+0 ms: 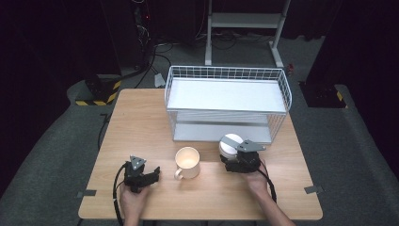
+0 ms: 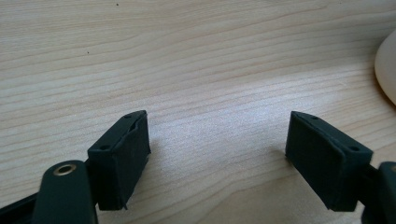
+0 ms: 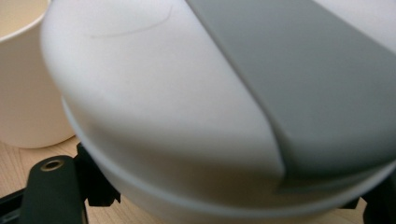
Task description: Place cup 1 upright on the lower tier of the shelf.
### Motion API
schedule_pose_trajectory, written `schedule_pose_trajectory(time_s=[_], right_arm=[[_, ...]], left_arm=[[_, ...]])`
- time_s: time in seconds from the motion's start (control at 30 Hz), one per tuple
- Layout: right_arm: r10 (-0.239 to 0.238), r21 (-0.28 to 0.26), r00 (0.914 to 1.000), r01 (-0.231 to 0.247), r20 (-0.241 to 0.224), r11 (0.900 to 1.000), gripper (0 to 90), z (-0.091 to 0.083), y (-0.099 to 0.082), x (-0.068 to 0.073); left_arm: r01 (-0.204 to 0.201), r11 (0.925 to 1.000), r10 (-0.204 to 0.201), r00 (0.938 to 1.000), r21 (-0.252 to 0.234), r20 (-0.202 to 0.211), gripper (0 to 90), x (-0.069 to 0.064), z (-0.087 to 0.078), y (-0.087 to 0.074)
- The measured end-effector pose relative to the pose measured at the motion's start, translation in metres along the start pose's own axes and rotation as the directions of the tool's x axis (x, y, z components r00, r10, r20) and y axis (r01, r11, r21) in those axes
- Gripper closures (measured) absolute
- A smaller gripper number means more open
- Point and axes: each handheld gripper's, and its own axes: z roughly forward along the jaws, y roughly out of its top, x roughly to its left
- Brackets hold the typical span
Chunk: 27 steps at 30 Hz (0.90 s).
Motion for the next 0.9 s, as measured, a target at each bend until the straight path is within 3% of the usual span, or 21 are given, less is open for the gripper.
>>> schedule_pose_trajectory(time_s=[0.7, 0.9], right_arm=[[0.06, -0.005, 0.9975, -0.06, 0.037, 0.9982, 18.9, -0.006, 0.015, -0.026], [0.083, -0.003, 0.9942, -0.083, 0.069, 0.9966, 18.8, -0.005, 0.02, -0.036]], left_arm=[[-0.003, 1.0, 0.003, 1.0, 0.001, -0.003, 21.9, -0.001, 0.0, 0.0], [-0.003, 1.0, 0.003, 1.0, 0.002, -0.002, 21.9, 0.0, 0.0, 0.0]])
